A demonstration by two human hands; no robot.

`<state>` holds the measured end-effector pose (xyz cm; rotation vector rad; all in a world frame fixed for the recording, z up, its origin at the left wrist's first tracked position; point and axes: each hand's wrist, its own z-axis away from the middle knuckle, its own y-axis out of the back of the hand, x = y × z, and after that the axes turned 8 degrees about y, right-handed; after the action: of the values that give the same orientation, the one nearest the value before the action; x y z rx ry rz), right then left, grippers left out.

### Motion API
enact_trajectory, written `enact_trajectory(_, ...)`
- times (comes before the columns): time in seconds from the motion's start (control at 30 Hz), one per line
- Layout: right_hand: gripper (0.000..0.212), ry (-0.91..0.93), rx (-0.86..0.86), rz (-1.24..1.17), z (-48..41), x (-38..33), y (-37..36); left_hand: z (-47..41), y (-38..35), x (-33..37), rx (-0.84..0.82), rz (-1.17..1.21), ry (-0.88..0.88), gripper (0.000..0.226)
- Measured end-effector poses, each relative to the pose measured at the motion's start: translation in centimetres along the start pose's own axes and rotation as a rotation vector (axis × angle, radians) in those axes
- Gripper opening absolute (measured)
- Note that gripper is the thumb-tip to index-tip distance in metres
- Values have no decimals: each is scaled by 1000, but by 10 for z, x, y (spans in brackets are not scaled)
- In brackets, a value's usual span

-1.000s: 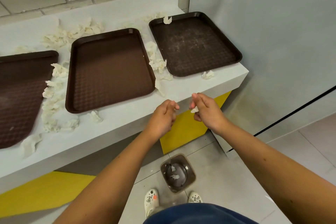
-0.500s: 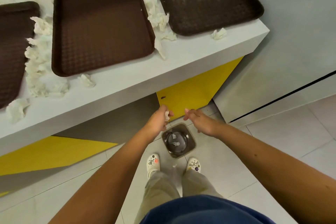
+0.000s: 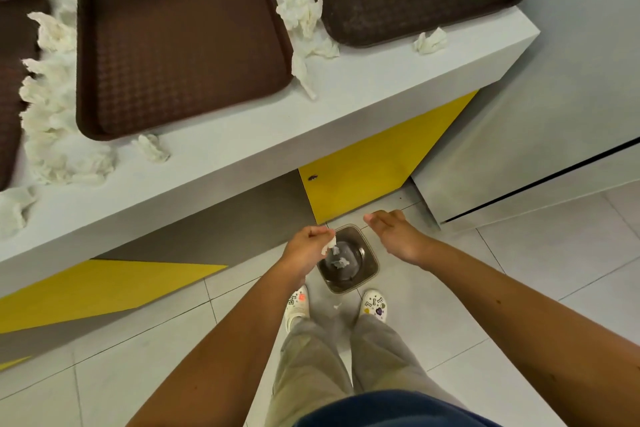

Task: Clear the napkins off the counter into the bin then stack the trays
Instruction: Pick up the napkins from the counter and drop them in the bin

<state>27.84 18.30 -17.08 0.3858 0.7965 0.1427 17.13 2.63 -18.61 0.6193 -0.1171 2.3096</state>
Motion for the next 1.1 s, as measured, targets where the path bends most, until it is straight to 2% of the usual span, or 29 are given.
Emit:
enact_trajectory(0.23, 44, 54, 100, -46, 6, 2, 16, -2, -3, -3, -24, 22, 71, 24)
enact_trajectory(0.33, 37, 89, 126, -84, 11, 0, 22, 2, -1, 3, 13, 22, 28, 26)
enact_trajectory(0.43, 32, 132, 154, -110, 17, -6, 30, 15, 1, 16, 37, -31, -87, 16)
enact_trajectory(0.5, 29, 182, 191, -113, 21, -14, 37, 29, 1, 29, 23, -74, -187, 17)
enact_trajectory(0.67, 19, 391, 316, -138, 39, -50, 66, 74, -3, 72, 12, -173, -461, 14)
enact_trajectory(0.83, 16, 560, 511, 17, 48, -87, 113, 106, -1, 114, 16, -160, -639, 16)
enact_trajectory(0.97, 32, 564, 652, 176, 39, -110, 153, 122, 13, 136, 150, -207, -766, 16)
enact_trajectory(1.1, 48, 422, 625, 365, 17, -124, 177, 123, 34, 154, 359, -400, -867, 12)
